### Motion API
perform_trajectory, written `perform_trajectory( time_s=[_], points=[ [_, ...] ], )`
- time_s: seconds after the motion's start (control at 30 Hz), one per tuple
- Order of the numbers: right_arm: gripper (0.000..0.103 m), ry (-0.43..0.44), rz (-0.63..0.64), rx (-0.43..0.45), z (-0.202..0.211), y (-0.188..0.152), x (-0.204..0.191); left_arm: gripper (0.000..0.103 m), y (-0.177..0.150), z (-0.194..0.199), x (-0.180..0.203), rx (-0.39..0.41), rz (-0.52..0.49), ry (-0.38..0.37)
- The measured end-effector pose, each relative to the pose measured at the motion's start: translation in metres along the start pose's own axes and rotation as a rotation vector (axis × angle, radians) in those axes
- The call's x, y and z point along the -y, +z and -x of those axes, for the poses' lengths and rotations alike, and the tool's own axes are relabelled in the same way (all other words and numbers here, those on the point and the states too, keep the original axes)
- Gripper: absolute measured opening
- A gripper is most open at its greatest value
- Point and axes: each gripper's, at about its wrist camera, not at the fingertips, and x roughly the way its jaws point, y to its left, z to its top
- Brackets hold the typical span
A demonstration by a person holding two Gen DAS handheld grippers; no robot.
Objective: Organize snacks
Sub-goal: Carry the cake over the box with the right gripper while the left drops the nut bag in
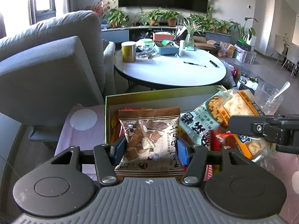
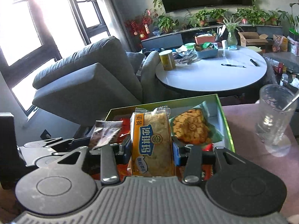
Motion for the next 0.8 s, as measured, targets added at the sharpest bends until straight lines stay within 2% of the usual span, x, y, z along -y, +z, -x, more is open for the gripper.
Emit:
perform_trajectory(
  time_s=[0.3,0.43,0.8],
  points=[
    [0.045,0.019,-0.003,-0.029,-0.012,0.001,-0.007,0.054,0.002,-0.008,-0.003,-0.002,0.005,-0.006],
    [0.045,0.012,-0.01,-0.032,-0.013,0.001,-0.006,0.066,0.002,-0.005,-0.003,0.013,0.004,-0.007],
    [0.045,0.009,-0.039,-0.03,-0.016,0.004,-0.004,0.069,-0.005,0.014,-0.019,0.044,0.043,0.034]
  ],
)
